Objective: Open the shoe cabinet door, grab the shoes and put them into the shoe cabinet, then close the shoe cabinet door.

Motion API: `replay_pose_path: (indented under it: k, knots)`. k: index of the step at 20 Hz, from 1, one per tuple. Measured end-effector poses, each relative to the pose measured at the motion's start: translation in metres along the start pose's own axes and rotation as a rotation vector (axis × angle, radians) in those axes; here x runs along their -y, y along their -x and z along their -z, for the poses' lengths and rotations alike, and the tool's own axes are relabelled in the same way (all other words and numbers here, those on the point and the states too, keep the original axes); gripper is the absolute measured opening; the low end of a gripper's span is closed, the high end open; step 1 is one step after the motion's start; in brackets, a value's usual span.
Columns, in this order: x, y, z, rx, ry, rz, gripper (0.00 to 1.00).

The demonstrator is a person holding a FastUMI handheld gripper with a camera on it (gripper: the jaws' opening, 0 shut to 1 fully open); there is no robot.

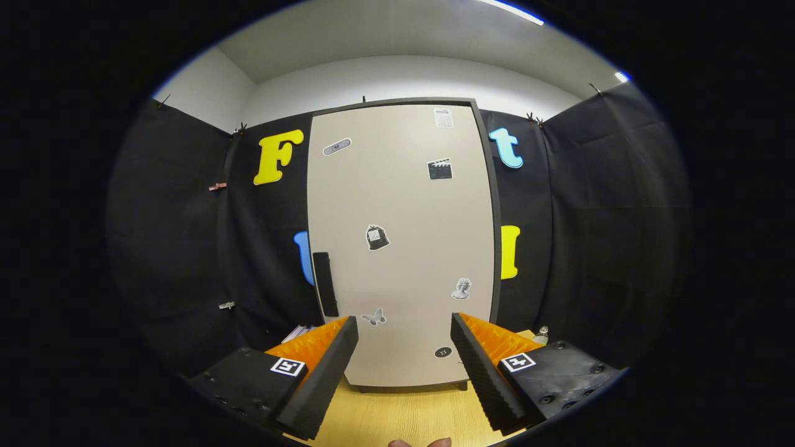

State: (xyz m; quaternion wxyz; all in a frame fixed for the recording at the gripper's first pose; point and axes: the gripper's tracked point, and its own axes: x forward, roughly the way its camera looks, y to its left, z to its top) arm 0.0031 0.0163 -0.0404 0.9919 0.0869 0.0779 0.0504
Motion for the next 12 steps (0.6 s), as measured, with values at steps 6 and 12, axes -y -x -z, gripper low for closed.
replay_pose_path:
  k: [6,12]
  knots:
    - [0.0015,-0.0019,0.0003,-0.001,-0.002,0.002,0.98]
    - [-0.0004,-0.0027,-0.0010,0.000,-0.002,-0.002,0.98]
